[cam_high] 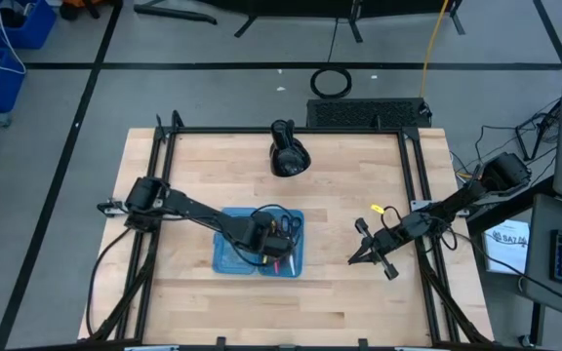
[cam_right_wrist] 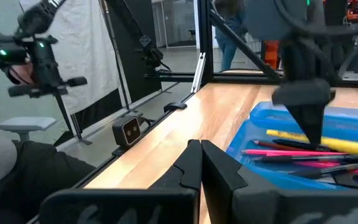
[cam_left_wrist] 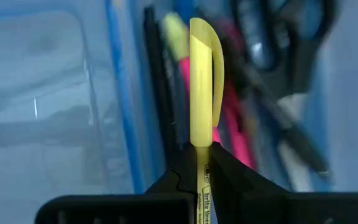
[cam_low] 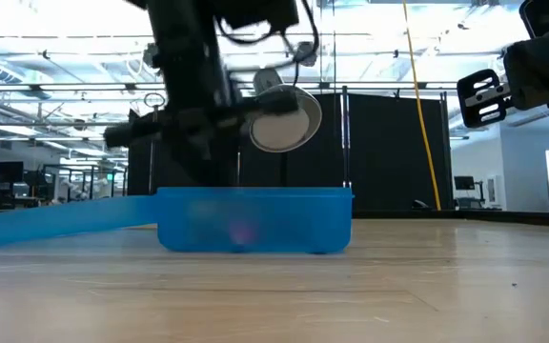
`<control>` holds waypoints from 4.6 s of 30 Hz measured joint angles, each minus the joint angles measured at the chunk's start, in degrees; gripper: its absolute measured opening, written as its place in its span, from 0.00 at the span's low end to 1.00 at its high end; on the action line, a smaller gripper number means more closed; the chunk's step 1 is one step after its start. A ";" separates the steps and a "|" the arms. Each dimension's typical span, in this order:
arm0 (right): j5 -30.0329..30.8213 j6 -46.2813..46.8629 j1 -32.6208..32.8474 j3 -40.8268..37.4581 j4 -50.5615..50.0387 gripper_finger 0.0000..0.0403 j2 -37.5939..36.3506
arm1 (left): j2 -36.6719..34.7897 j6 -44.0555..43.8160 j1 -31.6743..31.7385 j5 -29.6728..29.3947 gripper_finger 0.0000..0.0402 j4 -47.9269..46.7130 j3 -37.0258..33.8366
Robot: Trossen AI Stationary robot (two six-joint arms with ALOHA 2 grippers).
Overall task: Pick & place school supplies into a supply box
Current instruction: Put the yellow pen into the blue supply box, then return to Home Position
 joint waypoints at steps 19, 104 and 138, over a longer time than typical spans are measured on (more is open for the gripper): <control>-2.84 0.02 0.02 0.00 -0.41 0.00 0.00 | -0.02 12.56 0.41 1.66 0.39 7.58 -0.56; 2.10 -10.64 -2.13 19.93 -62.90 0.00 -43.68 | -71.87 99.88 6.98 14.80 0.00 45.20 -38.24; 13.96 -10.33 -12.39 6.23 -63.46 0.00 -64.66 | -90.14 100.18 -7.21 -0.83 0.00 69.68 -80.77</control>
